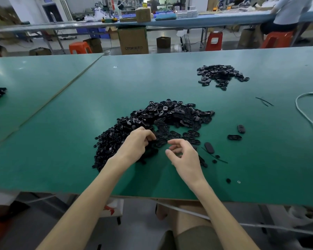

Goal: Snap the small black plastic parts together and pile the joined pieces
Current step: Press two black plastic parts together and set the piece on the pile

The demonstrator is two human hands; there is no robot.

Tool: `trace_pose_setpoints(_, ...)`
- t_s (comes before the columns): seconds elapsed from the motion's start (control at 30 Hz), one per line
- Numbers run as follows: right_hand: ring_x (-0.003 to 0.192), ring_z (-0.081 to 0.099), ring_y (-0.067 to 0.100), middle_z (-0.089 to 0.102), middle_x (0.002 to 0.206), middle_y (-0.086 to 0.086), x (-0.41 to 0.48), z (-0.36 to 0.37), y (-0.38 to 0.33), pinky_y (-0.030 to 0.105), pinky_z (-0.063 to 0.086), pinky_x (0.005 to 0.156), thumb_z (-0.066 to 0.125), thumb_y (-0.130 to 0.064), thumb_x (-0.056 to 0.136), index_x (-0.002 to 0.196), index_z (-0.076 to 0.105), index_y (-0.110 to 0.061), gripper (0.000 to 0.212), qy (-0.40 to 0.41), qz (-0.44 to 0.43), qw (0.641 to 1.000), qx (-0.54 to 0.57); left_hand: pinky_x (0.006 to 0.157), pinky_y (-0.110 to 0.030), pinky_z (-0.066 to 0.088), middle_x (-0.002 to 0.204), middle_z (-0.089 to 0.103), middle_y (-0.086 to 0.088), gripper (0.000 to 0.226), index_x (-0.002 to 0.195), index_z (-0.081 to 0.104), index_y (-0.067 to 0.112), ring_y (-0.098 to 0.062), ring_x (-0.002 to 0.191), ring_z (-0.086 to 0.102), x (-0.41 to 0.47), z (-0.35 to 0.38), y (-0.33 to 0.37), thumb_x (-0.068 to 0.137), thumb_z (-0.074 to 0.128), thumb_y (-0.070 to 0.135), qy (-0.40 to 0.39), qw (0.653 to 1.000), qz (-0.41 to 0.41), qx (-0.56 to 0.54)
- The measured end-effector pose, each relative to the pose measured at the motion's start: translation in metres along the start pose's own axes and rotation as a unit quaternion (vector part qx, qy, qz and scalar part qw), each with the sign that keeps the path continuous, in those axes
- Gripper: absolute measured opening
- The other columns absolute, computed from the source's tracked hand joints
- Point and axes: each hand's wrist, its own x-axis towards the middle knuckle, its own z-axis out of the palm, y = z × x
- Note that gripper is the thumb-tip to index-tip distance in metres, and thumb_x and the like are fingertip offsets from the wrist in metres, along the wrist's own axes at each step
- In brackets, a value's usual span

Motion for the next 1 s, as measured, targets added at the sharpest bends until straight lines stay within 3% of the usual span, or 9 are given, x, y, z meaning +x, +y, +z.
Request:
trace_pose_setpoints(0.1,0.091,0.064,0.012,0.064,0.106,0.001,0.000,0.000,0.000,0.042,0.059,0.086,0.073,-0.011,0.095,0.115,0.068,-0.020,0.023,-0.001,0.000,1.000,0.001,0.087,-0.018,0.049,0.102,0.058,0.003,0.034,0.112,0.074,0.012,-0.013,0.093,0.061,-0.003,0.000,0.000,0.094,0.059,-0.012,0.024,1.000,-0.007,0.006)
trace_pose_setpoints(0.3,0.091,0.065,0.013,0.065,0.106,0.002,0.000,-0.002,0.000,0.043,0.059,0.086,0.073,-0.011,0.095,0.114,0.068,-0.021,0.022,0.002,0.005,1.000,0.003,0.099,-0.044,0.048,0.111,0.063,0.000,0.034,0.112,0.075,0.016,-0.022,0.098,0.064,-0.002,0.002,0.003,0.094,0.055,-0.005,0.067,0.995,-0.019,0.068)
trace_pose_setpoints(0.4,0.091,0.065,0.014,0.066,0.105,0.002,0.001,-0.001,0.000,0.043,0.059,0.086,0.073,-0.011,0.095,0.114,0.068,-0.020,0.021,0.006,0.003,1.000,0.006,0.098,-0.044,0.048,0.112,0.062,-0.002,0.022,0.111,0.074,0.015,-0.024,0.100,0.064,-0.001,0.002,0.002,0.095,0.064,0.003,0.097,0.992,-0.010,0.081)
trace_pose_setpoints(0.57,0.099,0.063,0.010,0.064,0.112,-0.003,0.002,-0.001,0.003,0.041,0.058,0.090,0.072,-0.009,0.095,0.121,0.069,-0.020,0.028,0.007,-0.021,1.000,-0.011,0.101,-0.043,0.045,0.111,0.067,-0.003,0.018,0.113,0.073,0.018,-0.026,0.110,0.058,0.000,0.002,0.000,0.095,0.072,0.020,0.073,0.991,-0.046,0.099)
trace_pose_setpoints(0.63,0.121,0.053,0.005,0.059,0.131,-0.010,0.002,-0.001,0.003,0.030,0.054,0.100,0.071,-0.010,0.096,0.135,0.065,-0.025,0.041,-0.025,-0.069,0.996,-0.056,0.101,-0.044,0.045,0.111,0.069,-0.003,0.024,0.116,0.073,0.018,-0.026,0.111,0.058,0.001,0.001,0.001,0.094,0.075,0.024,0.067,0.992,-0.048,0.099)
trace_pose_setpoints(0.7,0.140,0.031,0.006,0.046,0.152,-0.017,0.001,0.004,0.003,0.021,0.041,0.111,0.068,-0.019,0.099,0.150,0.052,-0.030,0.055,-0.080,-0.115,0.979,-0.150,0.101,-0.044,0.045,0.114,0.069,-0.004,0.030,0.120,0.073,0.018,-0.026,0.113,0.059,0.001,0.000,0.001,0.092,0.077,0.029,0.059,0.992,-0.047,0.104)
trace_pose_setpoints(0.8,0.149,0.017,0.008,0.035,0.163,-0.016,0.000,0.012,0.005,0.025,0.021,0.123,0.059,-0.033,0.105,0.161,0.037,-0.025,0.060,-0.121,-0.136,0.936,-0.300,0.101,-0.045,0.045,0.111,0.069,-0.003,0.030,0.118,0.074,0.018,-0.026,0.110,0.060,0.000,-0.001,0.000,0.090,0.079,0.027,0.061,0.993,-0.049,0.088)
trace_pose_setpoints(1.0,0.133,0.036,0.009,0.057,0.136,-0.007,0.000,0.010,0.006,0.023,0.034,0.112,0.059,-0.015,0.104,0.136,0.059,-0.016,0.033,-0.070,-0.115,0.960,-0.244,0.097,-0.043,0.047,0.084,0.070,0.007,0.012,0.098,0.073,0.019,-0.022,0.092,0.062,-0.003,0.000,0.000,0.089,0.079,0.018,0.074,0.994,-0.059,0.051)
